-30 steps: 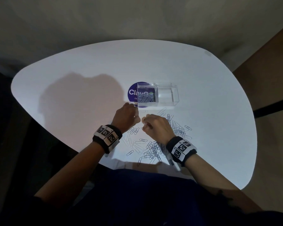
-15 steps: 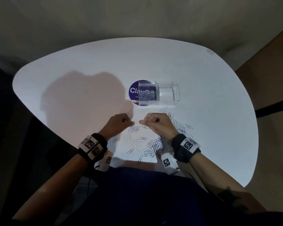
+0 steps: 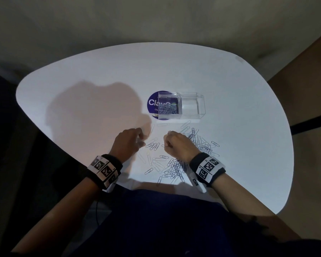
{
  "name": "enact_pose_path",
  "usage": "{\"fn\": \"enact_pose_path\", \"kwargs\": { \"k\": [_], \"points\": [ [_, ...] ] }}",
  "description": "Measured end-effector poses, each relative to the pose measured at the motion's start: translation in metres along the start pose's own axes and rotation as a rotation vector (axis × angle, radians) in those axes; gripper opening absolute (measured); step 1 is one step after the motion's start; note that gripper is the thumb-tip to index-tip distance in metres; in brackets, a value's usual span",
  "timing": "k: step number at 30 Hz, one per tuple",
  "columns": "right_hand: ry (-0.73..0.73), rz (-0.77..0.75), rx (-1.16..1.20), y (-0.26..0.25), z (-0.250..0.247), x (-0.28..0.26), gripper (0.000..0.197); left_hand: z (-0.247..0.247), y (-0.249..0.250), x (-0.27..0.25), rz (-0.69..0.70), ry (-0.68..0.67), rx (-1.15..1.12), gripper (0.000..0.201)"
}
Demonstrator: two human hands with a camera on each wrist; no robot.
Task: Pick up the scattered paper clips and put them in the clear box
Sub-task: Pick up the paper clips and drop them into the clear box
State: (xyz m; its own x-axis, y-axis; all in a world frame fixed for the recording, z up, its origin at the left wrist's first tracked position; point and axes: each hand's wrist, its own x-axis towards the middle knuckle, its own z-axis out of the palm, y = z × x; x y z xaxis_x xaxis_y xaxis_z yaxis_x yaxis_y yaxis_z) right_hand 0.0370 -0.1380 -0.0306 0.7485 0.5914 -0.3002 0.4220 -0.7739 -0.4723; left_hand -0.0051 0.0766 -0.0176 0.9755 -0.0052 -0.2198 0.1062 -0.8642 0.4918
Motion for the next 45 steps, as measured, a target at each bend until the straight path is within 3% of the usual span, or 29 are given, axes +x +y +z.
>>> {"fn": "enact_pose_path", "kwargs": {
  "k": [6,16,18,21,23,24,26,28,31,33,36,38,42,45],
  "points": [
    [0.078,-0.019,-0.065,-0.001,0.004,-0.002,0.017,0.006,0.019,-0.005,0.150,0.014,0.138,0.013],
    [-0.061,0.038,0.054,-0.007,-0.005,-0.001,0.020,0.016,0.026,-0.001,0.074,-0.099,0.054,0.012],
    [-0.006,0.054,0.229,-0.003,-0.004,-0.005,0.025,0.016,0.024,0.000,0.045,-0.111,-0.074,0.010],
    [0.129,0.207,0.710,0.003,-0.012,-0.011,0.024,0.009,0.023,0.006,-0.067,-0.103,-0.290,0.017],
    [0.146,0.290,1.013,0.005,-0.021,-0.015,0.010,0.001,0.023,0.009,-0.180,-0.172,-0.533,0.021],
    [0.139,0.317,1.117,0.008,-0.024,-0.015,0.015,-0.002,0.023,0.009,-0.224,-0.209,-0.704,0.019],
    [0.116,0.318,1.238,0.012,-0.029,-0.015,0.023,-0.008,0.022,0.009,-0.282,-0.253,-0.969,0.018],
    [0.126,0.309,1.273,0.011,-0.032,-0.014,0.019,-0.011,0.024,0.008,-0.312,-0.284,-1.053,0.017],
    [0.221,0.314,1.111,0.008,-0.031,-0.010,0.024,-0.009,0.033,0.007,-0.355,-0.314,-1.054,0.014],
    [0.283,0.274,0.899,0.008,-0.027,-0.004,0.016,-0.005,0.037,0.008,-0.369,-0.287,-0.948,0.023],
    [0.296,0.211,0.369,0.010,-0.019,0.005,0.010,0.005,0.037,0.004,-0.187,-0.178,-0.325,0.029],
    [0.259,0.172,0.090,0.009,-0.016,0.009,0.012,0.011,0.037,-0.005,-0.082,-0.089,-0.075,0.027],
    [0.202,0.163,-0.031,0.006,-0.018,0.016,0.006,0.023,0.040,-0.014,-0.025,-0.008,0.138,0.029],
    [0.131,0.177,-0.012,0.007,-0.020,0.023,0.013,0.025,0.042,-0.012,-0.052,-0.020,0.117,0.024]
  ]
}}
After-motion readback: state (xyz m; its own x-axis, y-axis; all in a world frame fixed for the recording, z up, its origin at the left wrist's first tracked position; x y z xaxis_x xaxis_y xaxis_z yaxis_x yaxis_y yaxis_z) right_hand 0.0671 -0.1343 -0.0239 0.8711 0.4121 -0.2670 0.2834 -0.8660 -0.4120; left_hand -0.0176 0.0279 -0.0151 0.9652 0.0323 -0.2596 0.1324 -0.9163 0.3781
